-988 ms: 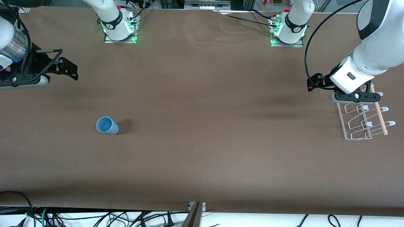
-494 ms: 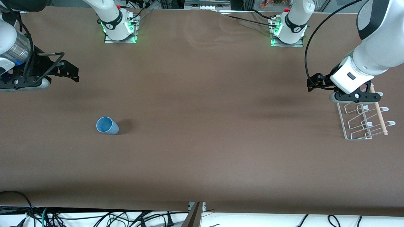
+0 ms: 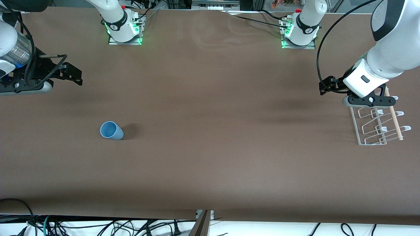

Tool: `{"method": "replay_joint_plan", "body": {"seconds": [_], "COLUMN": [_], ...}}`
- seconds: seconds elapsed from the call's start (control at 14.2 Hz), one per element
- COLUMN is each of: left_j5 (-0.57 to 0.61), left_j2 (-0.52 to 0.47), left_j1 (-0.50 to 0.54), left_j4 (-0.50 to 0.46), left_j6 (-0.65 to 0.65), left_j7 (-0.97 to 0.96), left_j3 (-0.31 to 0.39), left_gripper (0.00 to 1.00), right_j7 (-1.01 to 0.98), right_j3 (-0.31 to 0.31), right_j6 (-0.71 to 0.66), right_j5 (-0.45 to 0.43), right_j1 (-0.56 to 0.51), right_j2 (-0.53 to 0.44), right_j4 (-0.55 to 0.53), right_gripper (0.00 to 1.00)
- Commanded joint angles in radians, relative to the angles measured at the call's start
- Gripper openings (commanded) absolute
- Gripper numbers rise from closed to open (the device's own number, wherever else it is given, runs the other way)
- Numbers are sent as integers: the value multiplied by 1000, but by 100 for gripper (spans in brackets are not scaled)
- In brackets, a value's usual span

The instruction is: Transfer cup to left arm and place on rack

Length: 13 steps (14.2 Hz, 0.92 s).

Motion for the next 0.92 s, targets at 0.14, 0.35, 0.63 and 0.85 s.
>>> {"method": "replay_joint_plan", "body": {"seconds": [0.14,0.35,0.63,0.85], "left_j5": [-8,-8,-8,-8], "left_j2": [11,11,11,11], "left_j1": [-2,-2,-2,-2], "left_j4": [32,32,32,32], "left_j6": [-25,-25,-25,-25], "left_j7": [0,0,0,0], "left_j3": [1,2,1,2], "left_gripper": [100,100,100,100], "right_j7": [-1,5,1,-1], "right_j3": [3,5,5,3], "right_j6": [-64,-71,-67,-70], "right_j5": [-7,-7,-9,-2], "right_j1": [-3,-10,-10,-13], "right_j2": [-13,-7,-1,-1], "right_j4": [5,0,-1,-1], "right_gripper": [100,100,100,100]}}
